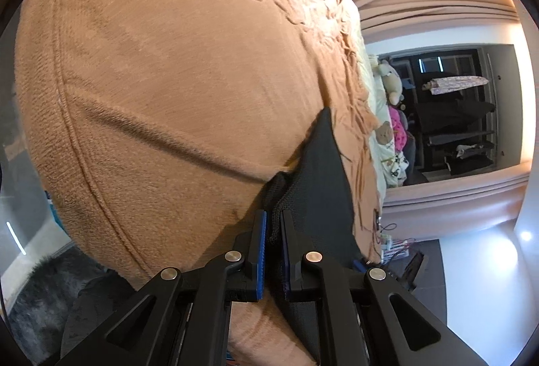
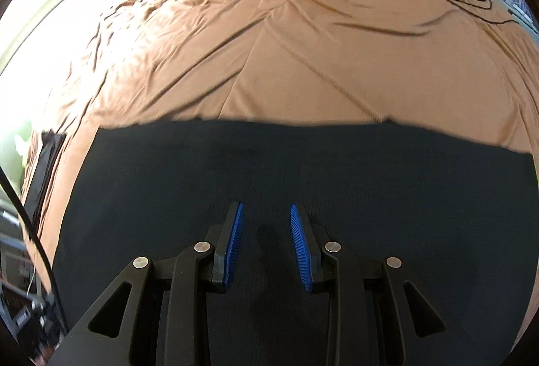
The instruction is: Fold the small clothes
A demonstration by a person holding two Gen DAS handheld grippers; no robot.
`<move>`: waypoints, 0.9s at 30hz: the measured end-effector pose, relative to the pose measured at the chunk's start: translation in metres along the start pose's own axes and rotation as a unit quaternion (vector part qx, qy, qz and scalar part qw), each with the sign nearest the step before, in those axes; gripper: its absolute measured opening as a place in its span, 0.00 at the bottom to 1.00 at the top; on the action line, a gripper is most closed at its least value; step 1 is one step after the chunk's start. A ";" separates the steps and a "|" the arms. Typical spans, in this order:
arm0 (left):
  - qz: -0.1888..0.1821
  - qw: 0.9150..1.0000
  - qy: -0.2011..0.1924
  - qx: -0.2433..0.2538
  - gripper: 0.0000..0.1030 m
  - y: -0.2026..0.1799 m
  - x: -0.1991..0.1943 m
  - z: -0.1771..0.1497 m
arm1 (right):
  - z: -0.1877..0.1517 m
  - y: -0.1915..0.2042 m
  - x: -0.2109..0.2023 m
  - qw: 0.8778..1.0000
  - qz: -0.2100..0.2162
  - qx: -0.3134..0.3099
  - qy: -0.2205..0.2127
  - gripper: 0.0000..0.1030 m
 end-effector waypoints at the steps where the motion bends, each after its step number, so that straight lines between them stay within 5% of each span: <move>1: -0.004 1.000 0.000 0.002 0.07 -0.002 -0.001 0.000 | -0.003 -0.001 -0.004 1.000 0.001 -0.002 0.001 0.26; 27: -0.070 0.996 0.037 0.046 0.07 -0.055 -0.006 0.004 | -0.135 0.009 -0.065 0.999 0.042 -0.023 0.021 0.26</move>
Point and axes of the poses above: each gripper's, at about its wrist camera, not at the fingertips, and x roughly the way its jaws point, y to its left, z to its top, the point moved 2 cm from there along x, roughly the way its jaws point, and after that the axes turned 1 degree about -z, right-handed, at the moved point
